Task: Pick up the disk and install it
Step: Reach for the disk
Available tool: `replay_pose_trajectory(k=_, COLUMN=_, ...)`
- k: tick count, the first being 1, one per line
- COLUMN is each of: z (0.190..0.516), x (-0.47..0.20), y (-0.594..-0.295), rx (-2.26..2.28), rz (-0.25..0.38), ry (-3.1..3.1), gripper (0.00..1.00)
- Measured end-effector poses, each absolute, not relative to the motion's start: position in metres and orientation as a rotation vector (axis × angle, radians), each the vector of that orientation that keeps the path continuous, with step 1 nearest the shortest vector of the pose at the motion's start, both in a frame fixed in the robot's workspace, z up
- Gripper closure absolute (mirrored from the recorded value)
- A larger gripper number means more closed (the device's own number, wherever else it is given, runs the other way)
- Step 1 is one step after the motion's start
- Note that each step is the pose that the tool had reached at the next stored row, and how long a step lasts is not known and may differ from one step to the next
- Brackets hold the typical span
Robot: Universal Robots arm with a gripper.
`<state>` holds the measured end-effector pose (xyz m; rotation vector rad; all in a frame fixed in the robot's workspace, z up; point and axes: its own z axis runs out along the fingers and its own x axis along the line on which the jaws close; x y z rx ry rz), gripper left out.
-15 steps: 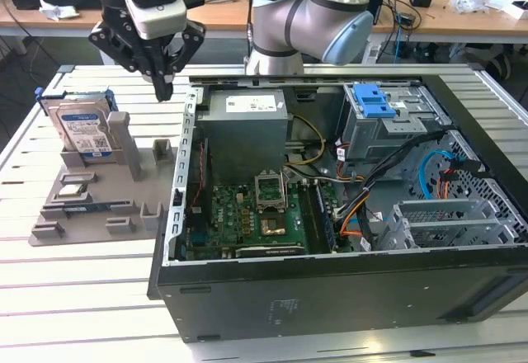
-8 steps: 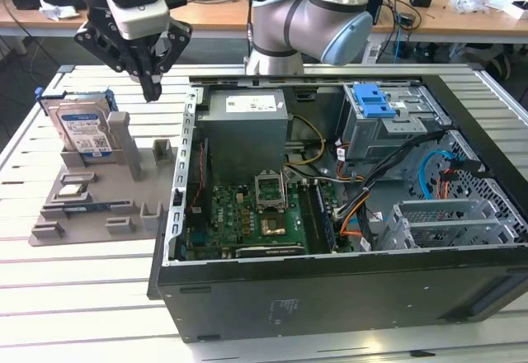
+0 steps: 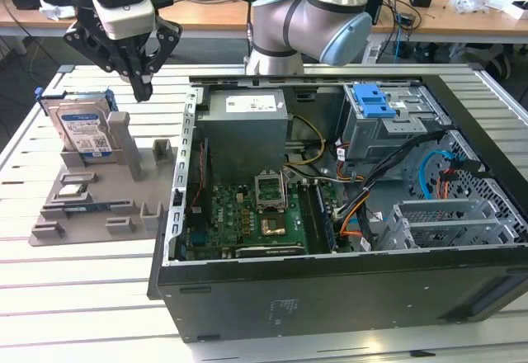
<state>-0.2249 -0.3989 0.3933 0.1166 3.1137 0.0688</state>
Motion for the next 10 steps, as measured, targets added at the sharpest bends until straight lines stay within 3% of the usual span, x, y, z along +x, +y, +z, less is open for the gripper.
replay_pose_trajectory(k=10, z=0.393, x=-0.241, y=-0.399, rx=0.117, rz=0.069, ry=3.114, gripper=0.89)
